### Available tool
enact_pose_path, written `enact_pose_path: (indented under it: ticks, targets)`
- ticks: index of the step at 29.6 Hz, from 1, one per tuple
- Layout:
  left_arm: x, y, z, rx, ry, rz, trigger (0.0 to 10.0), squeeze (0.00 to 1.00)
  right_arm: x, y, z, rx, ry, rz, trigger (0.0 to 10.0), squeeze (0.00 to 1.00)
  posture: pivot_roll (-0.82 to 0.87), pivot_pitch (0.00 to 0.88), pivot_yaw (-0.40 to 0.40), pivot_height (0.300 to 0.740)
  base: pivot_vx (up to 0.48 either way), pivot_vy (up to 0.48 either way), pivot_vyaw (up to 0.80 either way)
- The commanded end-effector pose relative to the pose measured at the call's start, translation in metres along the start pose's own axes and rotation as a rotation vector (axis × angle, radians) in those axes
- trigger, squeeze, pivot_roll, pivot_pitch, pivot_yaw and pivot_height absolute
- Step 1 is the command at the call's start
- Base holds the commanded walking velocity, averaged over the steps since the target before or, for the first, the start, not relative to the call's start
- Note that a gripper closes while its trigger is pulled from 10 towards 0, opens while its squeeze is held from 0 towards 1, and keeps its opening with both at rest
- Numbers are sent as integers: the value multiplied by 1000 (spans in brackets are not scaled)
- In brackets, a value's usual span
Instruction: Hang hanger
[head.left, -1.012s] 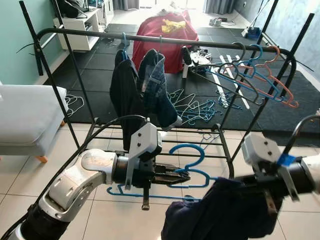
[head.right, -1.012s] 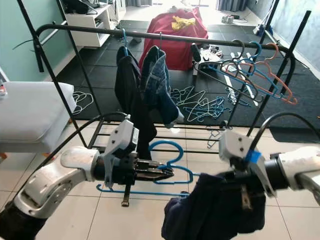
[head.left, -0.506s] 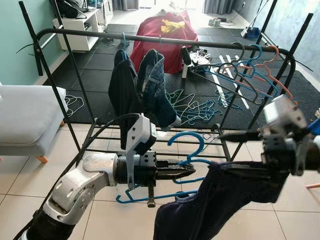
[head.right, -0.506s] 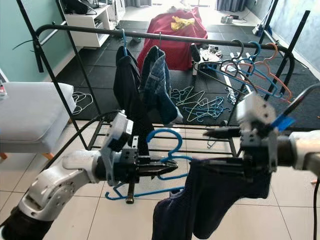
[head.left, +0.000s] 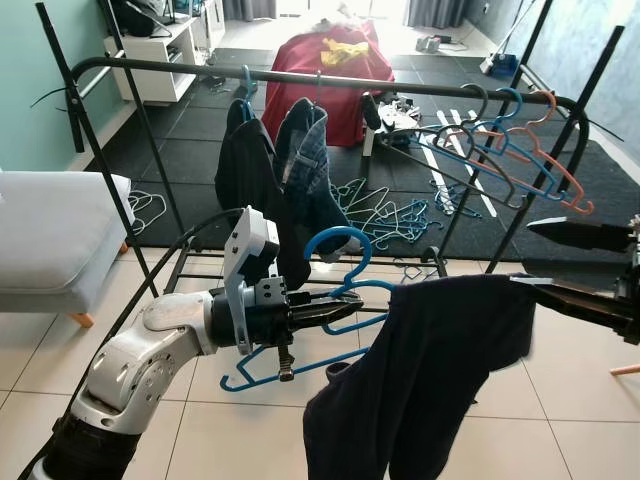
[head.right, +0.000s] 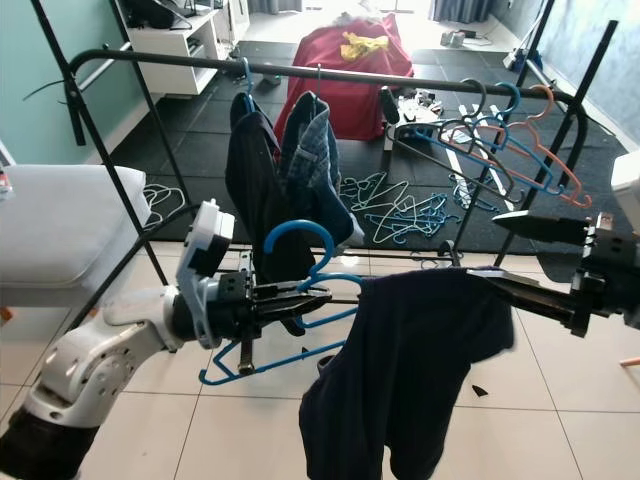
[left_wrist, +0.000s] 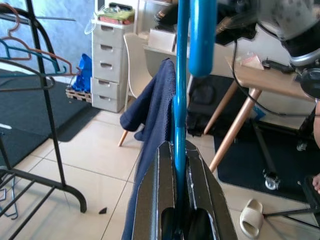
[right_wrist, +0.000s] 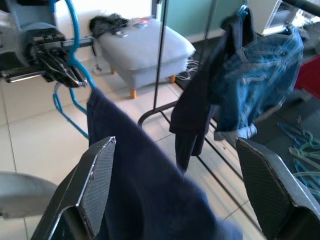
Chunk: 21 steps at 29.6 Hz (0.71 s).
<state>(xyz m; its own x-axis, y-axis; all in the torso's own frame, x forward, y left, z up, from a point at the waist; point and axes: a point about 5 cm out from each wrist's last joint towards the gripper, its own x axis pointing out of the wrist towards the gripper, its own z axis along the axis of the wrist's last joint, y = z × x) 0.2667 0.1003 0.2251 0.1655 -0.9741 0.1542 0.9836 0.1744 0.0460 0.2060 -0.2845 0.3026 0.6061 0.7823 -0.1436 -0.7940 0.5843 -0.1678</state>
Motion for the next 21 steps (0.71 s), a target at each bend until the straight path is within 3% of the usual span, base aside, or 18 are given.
enact_pose_path:
  ticks: [1, 6, 7, 8, 9, 10, 12, 13, 16, 18, 19, 20, 21]
  targets:
    - [-5, 5, 14, 37, -54, 7, 431, 0, -4, 7, 4, 17, -47, 22, 10000, 1000, -127, 99, -31, 740, 0, 0, 0]
    - [-6, 10, 28, 50, -124, 24, 78, 0, 1, 15, -2, 68, -166, 4, 10000, 1000, -130, 96, -35, 740, 0, 0, 0]
    - [-4, 11, 37, 53, -179, 28, 0, 0, 9, 14, -14, 95, -210, -58, 10000, 1000, -128, 93, -32, 740, 0, 0, 0]
    - [-3, 11, 45, 49, -237, 30, 0, 0, 17, 15, -25, 119, -238, -103, 10000, 906, -126, 94, -31, 740, 0, 0, 0]
    - [-3, 11, 45, 49, -237, 30, 0, 0, 17, 15, -25, 119, -238, -103, 10000, 906, -126, 94, -31, 740, 0, 0, 0]
    - [-1, 11, 51, 49, -277, 27, 0, 0, 24, 16, -33, 145, -256, -126, 10000, 322, -121, 93, -31, 740, 0, 0, 0]
    - [-1, 11, 51, 49, -277, 27, 0, 0, 24, 16, -33, 145, -256, -126, 10000, 322, -121, 93, -31, 740, 0, 0, 0]
    - [-1, 11, 55, 51, -300, 23, 0, 0, 29, 17, -38, 167, -271, -140, 10000, 0, -121, 93, -31, 740, 0, 0, 0]
    - [-1, 10, 59, 51, -324, 16, 39, 0, 32, 15, -40, 184, -300, -157, 10000, 0, -117, 87, -33, 740, 0, 0, 0]
    - [-1, 8, 68, 55, -375, -19, 2078, 0, 36, 12, -35, 219, -392, -149, 10000, 0, -117, 85, -35, 740, 0, 0, 0]
    - [-1, 8, 68, 55, -375, -19, 2078, 0, 36, 12, -35, 219, -392, -149, 10000, 0, -117, 85, -35, 740, 0, 0, 0]
    - [-2, 6, 72, 55, -397, -44, 3451, 0, 38, 13, -33, 231, -427, -125, 10000, 0, -111, 84, -35, 740, 0, 0, 0]
    - [-4, 6, 77, 59, -413, -63, 6431, 0, 38, 17, -31, 249, -446, -83, 10000, 0, -111, 84, -33, 740, 0, 0, 0]
